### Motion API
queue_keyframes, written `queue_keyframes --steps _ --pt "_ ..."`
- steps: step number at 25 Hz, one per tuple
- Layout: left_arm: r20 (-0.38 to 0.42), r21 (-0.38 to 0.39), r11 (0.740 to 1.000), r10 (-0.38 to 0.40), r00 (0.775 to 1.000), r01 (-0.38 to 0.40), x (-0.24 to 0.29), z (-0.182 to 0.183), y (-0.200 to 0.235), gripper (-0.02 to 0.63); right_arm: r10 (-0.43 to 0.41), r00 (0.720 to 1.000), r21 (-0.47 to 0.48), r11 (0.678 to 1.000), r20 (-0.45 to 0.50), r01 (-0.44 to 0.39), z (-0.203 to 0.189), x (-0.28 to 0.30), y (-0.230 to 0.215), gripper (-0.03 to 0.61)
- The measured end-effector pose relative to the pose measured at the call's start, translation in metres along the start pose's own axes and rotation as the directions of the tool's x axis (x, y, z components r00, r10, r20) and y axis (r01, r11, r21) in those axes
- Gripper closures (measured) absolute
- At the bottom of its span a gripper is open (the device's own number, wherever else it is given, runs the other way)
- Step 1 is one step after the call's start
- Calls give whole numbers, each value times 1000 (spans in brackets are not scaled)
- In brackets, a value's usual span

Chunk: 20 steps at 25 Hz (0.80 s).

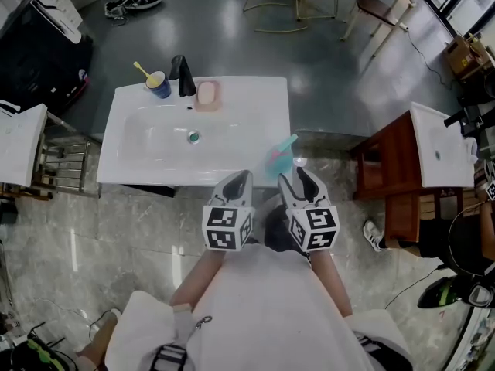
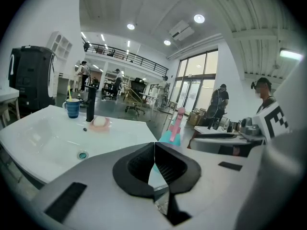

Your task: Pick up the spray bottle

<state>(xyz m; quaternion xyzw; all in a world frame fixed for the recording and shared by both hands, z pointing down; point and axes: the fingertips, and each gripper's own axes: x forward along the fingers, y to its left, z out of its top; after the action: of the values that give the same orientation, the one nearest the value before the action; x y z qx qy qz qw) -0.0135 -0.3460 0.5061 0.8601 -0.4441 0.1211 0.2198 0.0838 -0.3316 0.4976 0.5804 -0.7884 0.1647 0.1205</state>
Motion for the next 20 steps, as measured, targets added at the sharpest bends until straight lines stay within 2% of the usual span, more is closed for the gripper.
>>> queue_keyframes --steps 5,20 --pt "5 -6 1000 22 1000 -22 10 5 0 588 29 1000 -12 999 3 -29 5 9 -9 350" --pt "8 -26 993 120 993 -119 23 9 11 588 125 992 -62 990 -5 -125 11 36 -19 328"
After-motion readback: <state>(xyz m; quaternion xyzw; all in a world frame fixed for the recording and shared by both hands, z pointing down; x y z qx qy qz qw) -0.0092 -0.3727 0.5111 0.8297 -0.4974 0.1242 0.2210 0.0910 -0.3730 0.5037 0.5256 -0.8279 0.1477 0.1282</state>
